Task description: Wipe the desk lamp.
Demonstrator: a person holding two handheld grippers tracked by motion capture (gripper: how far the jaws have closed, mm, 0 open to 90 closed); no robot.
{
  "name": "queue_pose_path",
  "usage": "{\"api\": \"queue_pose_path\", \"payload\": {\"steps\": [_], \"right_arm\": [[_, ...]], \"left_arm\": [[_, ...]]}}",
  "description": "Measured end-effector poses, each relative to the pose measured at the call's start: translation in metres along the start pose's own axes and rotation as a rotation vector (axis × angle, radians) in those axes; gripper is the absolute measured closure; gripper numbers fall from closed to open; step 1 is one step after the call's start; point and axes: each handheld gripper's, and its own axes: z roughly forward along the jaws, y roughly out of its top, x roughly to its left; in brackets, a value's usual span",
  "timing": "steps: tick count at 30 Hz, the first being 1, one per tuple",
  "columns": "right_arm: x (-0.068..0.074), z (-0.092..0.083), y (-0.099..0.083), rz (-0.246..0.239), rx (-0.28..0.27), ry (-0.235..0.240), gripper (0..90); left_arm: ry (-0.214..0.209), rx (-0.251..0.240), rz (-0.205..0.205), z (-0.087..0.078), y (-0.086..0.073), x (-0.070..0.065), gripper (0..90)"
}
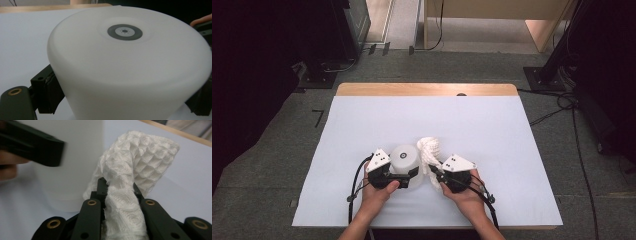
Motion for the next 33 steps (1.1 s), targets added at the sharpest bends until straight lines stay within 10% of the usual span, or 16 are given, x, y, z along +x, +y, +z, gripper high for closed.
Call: {"api": "queue_pose_path", "payload": {"steps": [20,28,33], "right_arm": [[0.029,0.009,0.004,0.007,0.129,0.213,81.0],[0.011,0.011,-0.002,0.092,0.108,0.173,81.1],[0.010,0.007,-0.001,0.053,0.055,0.120,81.2]], "left_arm": [[-0.001,-0.007,-0.082,-0.004,0.002,0.014,8.6],[-0.006,0.010,-0.010,-0.003,0.002,0.009,8.6],[-0.007,0.028,0.074,0.000,0.002,0.000,8.6]]}}
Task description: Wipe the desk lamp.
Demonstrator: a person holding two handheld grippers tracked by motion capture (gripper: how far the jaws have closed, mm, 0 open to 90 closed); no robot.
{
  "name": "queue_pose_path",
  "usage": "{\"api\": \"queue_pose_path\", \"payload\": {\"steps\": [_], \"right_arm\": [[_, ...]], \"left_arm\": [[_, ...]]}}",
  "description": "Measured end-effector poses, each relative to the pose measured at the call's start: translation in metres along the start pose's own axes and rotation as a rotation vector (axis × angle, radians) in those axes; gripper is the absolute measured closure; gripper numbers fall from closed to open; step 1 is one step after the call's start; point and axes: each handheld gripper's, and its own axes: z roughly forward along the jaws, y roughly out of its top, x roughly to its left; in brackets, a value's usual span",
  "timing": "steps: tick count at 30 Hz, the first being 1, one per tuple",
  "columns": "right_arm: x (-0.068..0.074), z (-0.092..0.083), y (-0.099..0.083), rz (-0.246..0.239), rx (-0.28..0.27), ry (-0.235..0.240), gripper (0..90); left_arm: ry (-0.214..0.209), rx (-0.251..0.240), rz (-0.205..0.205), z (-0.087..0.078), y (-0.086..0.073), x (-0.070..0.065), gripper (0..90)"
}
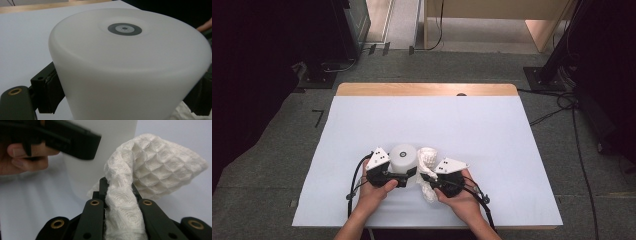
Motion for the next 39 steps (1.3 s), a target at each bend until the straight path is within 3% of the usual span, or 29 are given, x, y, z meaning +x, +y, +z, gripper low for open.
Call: {"api": "queue_pose_path", "payload": {"steps": [9,14,17,22,25,27,28,32,34,36,39], "right_arm": [[0.001,-0.029,0.013,-0.070,-0.175,-0.072,81.2],[0.009,-0.036,0.019,-0.142,-0.204,-0.096,81.3],[0.011,-0.036,0.019,-0.152,-0.205,-0.100,81.2],[0.002,-0.026,0.013,-0.098,-0.156,-0.105,81.1],[-0.003,-0.016,0.004,-0.062,-0.114,-0.086,80.8],[-0.007,-0.013,0.002,-0.042,-0.100,-0.097,80.5],[-0.008,-0.013,0.002,-0.034,-0.104,-0.100,80.4],[-0.014,-0.019,0.003,-0.012,-0.129,-0.128,80.3],[-0.018,-0.022,0.002,0.008,-0.140,-0.146,80.3],[-0.021,-0.024,0.002,0.034,-0.146,-0.159,80.2],[-0.024,-0.024,0.000,0.046,-0.145,-0.173,80.2]], "left_arm": [[-0.001,0.034,0.106,0.004,0.001,-0.014,8.6],[-0.005,0.034,0.103,0.004,0.001,-0.013,8.6],[-0.009,0.033,0.102,0.004,0.001,-0.013,8.6],[-0.008,0.031,0.117,0.005,0.000,-0.014,8.6],[-0.011,0.029,0.112,0.004,0.000,-0.012,8.6],[-0.014,0.025,0.103,0.004,0.000,-0.011,8.5],[-0.010,0.021,0.096,0.004,0.001,-0.010,8.5],[0.027,0.002,0.158,0.004,0.000,-0.008,8.5],[0.027,-0.020,0.162,0.004,-0.002,-0.006,8.5],[0.055,-0.043,0.181,0.004,-0.002,-0.007,8.5],[0.099,-0.038,0.163,0.006,-0.002,-0.004,8.4]]}}
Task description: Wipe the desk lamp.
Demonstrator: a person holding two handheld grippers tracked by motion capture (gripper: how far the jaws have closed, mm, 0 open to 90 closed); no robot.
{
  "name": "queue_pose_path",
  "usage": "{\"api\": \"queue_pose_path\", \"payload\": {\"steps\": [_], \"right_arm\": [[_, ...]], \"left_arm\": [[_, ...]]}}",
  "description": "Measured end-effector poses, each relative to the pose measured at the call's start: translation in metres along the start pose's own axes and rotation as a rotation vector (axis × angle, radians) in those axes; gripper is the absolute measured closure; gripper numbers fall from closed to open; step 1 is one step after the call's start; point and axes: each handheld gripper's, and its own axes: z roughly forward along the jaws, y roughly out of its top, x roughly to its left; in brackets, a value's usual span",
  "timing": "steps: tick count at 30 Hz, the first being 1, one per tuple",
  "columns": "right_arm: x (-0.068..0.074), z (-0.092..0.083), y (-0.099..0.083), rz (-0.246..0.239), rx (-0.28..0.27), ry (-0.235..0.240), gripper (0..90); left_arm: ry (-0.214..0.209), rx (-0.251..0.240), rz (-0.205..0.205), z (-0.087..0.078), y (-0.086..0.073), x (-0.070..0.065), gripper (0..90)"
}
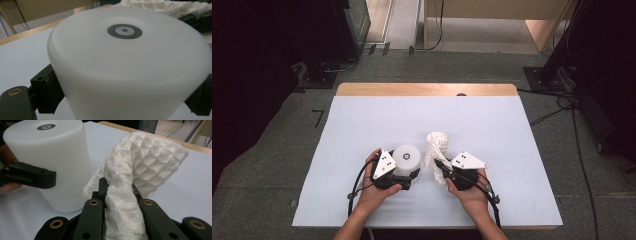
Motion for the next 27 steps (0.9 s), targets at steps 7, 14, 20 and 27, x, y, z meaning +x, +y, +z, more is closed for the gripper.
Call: {"api": "queue_pose_path", "payload": {"steps": [7,14,20,27], "right_arm": [[-0.002,0.000,-0.001,0.002,-0.006,-0.013,80.4],[-0.008,0.003,-0.003,0.011,0.012,-0.028,77.0],[-0.011,0.004,-0.005,-0.005,0.016,-0.077,77.9],[-0.011,0.005,-0.006,-0.004,0.023,-0.101,77.4]], "left_arm": [[0.039,-0.026,-0.033,-0.005,-0.001,0.002,7.0],[0.117,-0.040,-0.080,-0.009,0.003,-0.009,4.4],[0.322,-0.001,-0.103,0.002,0.006,-0.035,2.9],[0.338,0.033,-0.177,0.005,0.002,-0.033,7.6]]}}
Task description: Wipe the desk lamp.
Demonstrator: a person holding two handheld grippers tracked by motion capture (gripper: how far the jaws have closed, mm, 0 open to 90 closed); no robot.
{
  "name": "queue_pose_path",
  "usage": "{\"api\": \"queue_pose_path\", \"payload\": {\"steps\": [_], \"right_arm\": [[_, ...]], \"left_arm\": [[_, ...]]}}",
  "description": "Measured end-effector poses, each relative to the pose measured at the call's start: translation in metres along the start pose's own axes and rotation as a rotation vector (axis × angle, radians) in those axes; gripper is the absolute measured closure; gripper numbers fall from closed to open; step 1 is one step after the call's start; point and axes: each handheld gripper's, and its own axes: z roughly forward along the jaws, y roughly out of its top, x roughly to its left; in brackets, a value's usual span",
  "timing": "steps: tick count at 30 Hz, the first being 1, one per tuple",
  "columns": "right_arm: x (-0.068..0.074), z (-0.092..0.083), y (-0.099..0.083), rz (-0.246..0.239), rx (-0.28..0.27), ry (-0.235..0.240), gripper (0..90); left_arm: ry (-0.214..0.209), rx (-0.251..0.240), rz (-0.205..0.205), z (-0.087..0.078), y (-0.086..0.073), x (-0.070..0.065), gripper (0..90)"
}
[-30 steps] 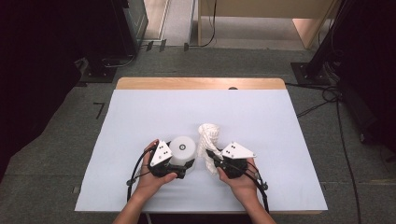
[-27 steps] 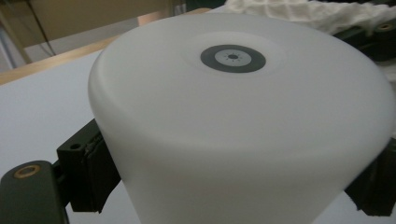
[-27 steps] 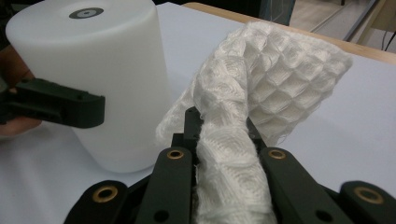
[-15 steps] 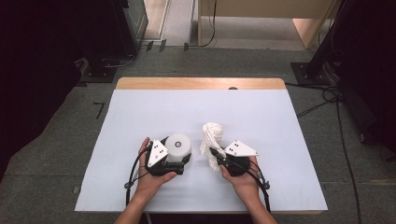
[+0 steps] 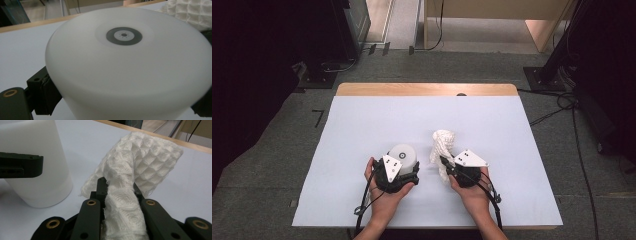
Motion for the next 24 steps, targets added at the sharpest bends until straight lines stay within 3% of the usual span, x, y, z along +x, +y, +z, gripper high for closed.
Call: {"api": "queue_pose_path", "payload": {"steps": [2,6,8,10,12,13,15,18,24], "right_arm": [[0.001,0.000,0.000,-0.001,-0.001,0.001,77.2],[0.001,-0.001,0.001,-0.002,-0.017,0.025,76.6],[0.002,-0.004,0.003,-0.003,-0.037,0.061,76.9],[0.005,-0.008,0.007,-0.018,-0.066,0.106,77.2],[0.010,-0.011,0.011,-0.049,-0.085,0.125,77.4],[0.014,-0.013,0.013,-0.074,-0.096,0.126,77.5],[0.018,-0.014,0.015,-0.106,-0.100,0.118,77.8],[0.024,-0.011,0.014,-0.140,-0.077,0.122,78.4],[0.029,-0.010,0.013,-0.136,-0.051,0.205,80.1]], "left_arm": [[-0.011,-0.003,0.014,0.000,0.000,0.002,8.2],[-0.092,-0.005,0.021,0.000,0.002,0.011,8.5],[-0.188,-0.017,0.009,-0.001,0.004,0.019,8.6],[-0.346,-0.026,0.011,-0.002,0.008,0.027,8.6],[-0.478,-0.026,0.028,-0.003,0.011,0.031,8.6],[-0.519,-0.009,0.038,-0.003,0.013,0.030,8.6],[-0.553,0.015,0.054,-0.002,0.013,0.029,8.6],[-0.520,0.054,0.059,0.004,0.008,0.026,8.6],[-0.510,0.057,-0.011,0.006,0.010,0.037,8.5]]}}
